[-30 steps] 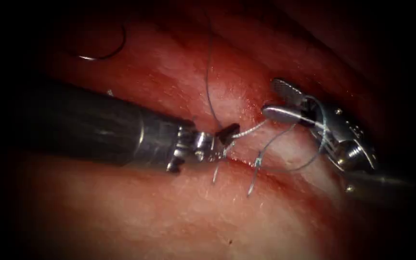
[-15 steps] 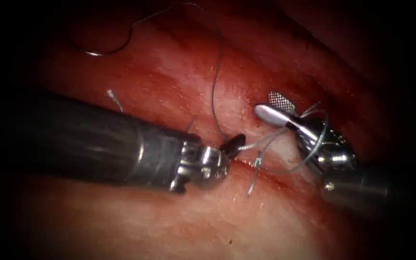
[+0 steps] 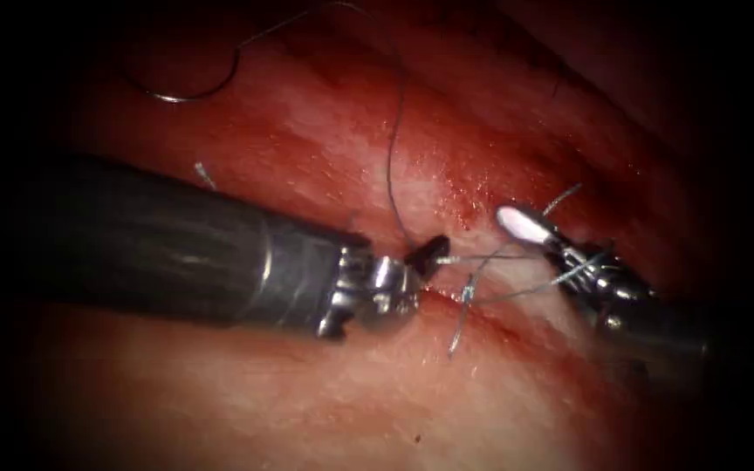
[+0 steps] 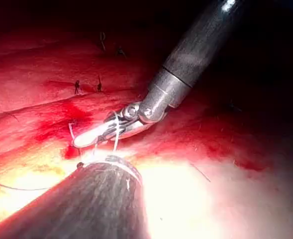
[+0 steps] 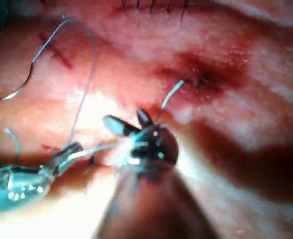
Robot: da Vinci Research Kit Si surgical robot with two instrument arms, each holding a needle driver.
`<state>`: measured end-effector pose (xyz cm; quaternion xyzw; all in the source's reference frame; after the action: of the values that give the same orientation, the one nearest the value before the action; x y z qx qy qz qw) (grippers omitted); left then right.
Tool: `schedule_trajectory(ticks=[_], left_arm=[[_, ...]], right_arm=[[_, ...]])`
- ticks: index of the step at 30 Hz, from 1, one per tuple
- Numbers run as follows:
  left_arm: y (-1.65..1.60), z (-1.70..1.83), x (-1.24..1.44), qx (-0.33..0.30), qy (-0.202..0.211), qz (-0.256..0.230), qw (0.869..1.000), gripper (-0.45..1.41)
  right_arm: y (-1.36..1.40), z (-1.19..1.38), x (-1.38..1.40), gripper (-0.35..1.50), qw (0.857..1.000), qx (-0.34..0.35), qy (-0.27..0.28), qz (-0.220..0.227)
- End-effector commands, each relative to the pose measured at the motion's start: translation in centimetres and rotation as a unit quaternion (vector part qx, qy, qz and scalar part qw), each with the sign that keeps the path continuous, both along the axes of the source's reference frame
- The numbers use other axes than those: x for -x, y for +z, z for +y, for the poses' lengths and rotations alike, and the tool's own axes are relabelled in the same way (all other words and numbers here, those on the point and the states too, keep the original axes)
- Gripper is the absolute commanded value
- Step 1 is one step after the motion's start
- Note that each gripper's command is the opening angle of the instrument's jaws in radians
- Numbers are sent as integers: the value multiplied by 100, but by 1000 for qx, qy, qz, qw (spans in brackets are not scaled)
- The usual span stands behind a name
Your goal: Wound Closure
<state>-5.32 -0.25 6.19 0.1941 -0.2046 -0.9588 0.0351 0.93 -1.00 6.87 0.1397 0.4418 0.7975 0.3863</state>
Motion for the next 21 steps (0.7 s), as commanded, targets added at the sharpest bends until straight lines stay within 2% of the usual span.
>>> schedule_trajectory(ticks=[1,11,16,21], left_arm=[[8,-1,8,1,3,0,1000,-45],[22,0,8,7,14,-3,1000,-45],[22,-1,8,9,17,-5,1000,-45],[21,-2,8,8,21,-4,1000,-45]], right_arm=[[13,-8,0,101,1000,-7,2,-13],[29,-12,13,113,999,4,21,-47],[23,-17,31,111,997,6,45,-67],[20,-18,32,108,997,13,41,-71]])
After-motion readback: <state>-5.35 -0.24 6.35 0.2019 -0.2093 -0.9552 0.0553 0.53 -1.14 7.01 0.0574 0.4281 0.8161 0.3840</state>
